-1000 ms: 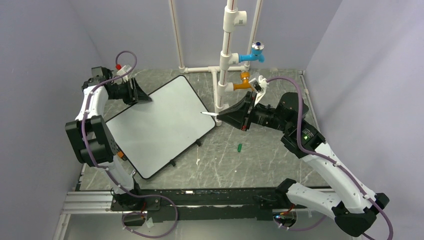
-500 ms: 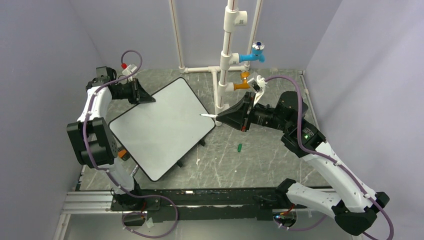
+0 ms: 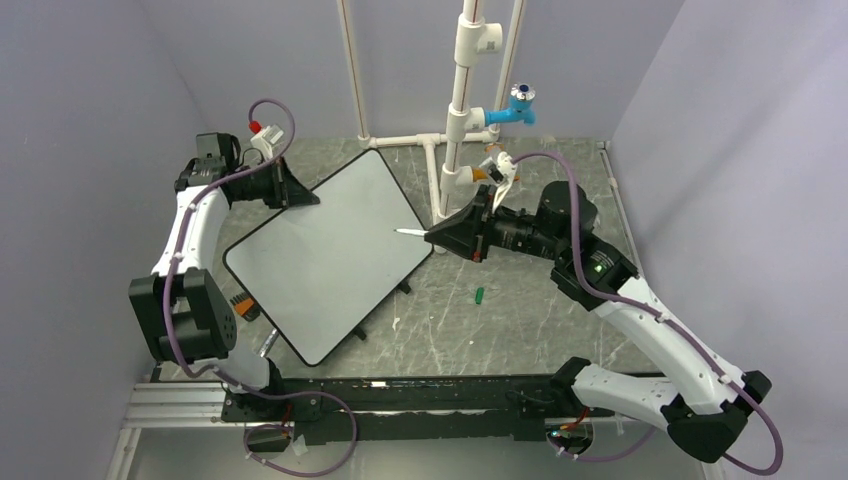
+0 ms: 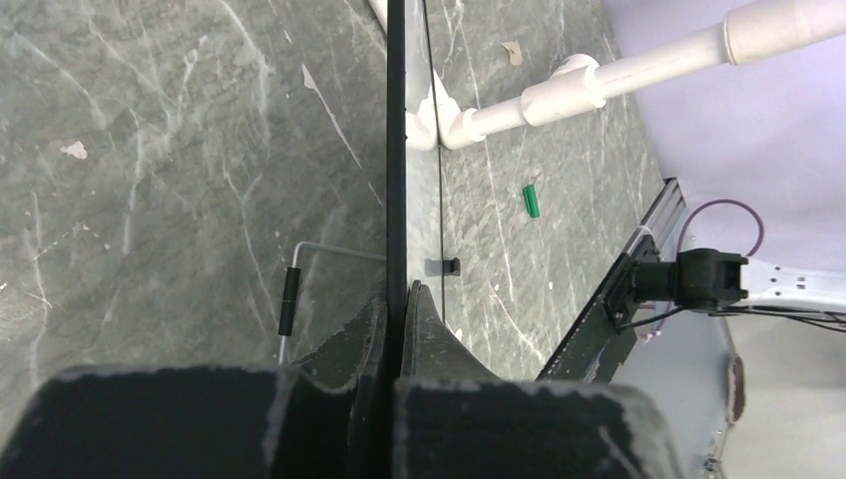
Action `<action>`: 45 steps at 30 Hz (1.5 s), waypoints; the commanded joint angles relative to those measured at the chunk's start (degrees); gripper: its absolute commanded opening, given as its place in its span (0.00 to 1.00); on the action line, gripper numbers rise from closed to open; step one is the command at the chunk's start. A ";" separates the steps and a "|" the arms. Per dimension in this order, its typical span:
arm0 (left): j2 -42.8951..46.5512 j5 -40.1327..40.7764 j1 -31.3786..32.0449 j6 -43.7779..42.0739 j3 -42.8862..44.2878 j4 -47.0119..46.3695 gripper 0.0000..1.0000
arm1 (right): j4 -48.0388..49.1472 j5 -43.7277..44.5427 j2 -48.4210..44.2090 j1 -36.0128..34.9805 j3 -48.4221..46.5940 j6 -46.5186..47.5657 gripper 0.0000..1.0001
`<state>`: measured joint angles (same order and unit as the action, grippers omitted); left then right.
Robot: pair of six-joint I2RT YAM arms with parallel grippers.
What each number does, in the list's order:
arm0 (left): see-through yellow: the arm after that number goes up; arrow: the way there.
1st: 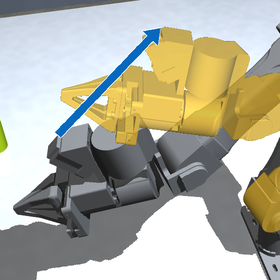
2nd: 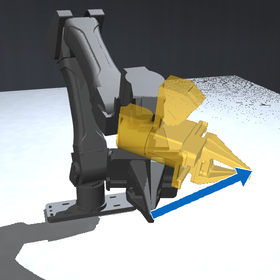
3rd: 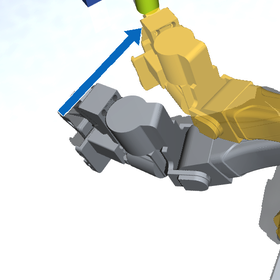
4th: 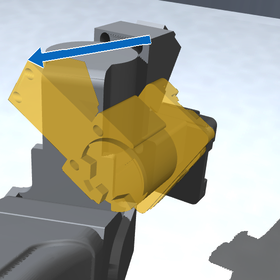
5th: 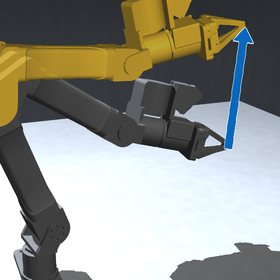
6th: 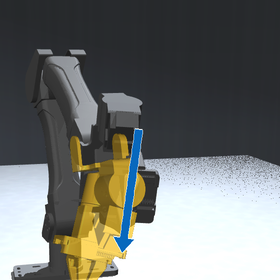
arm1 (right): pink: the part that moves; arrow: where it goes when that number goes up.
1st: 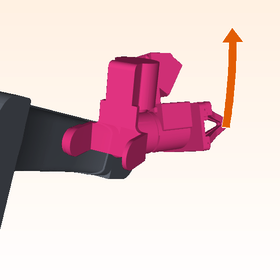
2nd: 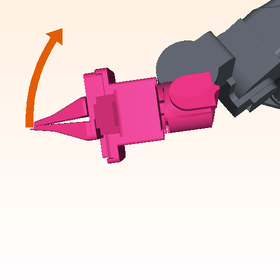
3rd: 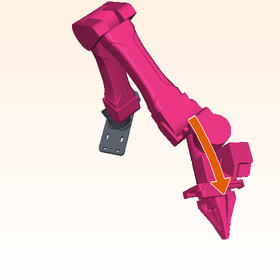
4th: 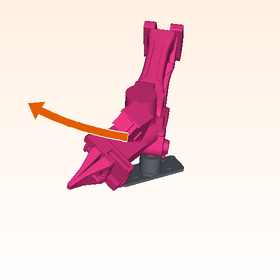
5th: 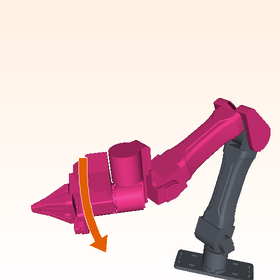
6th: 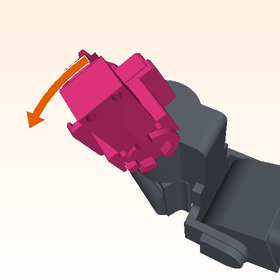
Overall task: Write a sentence on the whiteboard
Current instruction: Pick up the whiteboard from the whiteboard stand, then hold the whiteboard on the whiteboard stand.
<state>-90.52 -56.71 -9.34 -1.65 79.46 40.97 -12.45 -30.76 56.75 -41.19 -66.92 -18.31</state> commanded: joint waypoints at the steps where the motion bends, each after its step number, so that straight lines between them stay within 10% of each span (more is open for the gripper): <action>1: 4.33 4.75 3.15 -5.73 -3.03 -3.77 0.00 | 1.55 3.17 1.22 -1.52 0.61 1.96 0.00; 45: 18.29 20.54 8.99 -7.27 -14.24 -10.44 0.00 | 8.38 14.44 12.06 -20.46 7.03 14.23 0.00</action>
<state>-72.73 -45.15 -1.61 -0.60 67.90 29.80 -9.41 -16.99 68.66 -60.40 -61.19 -6.20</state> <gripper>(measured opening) 0.045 0.120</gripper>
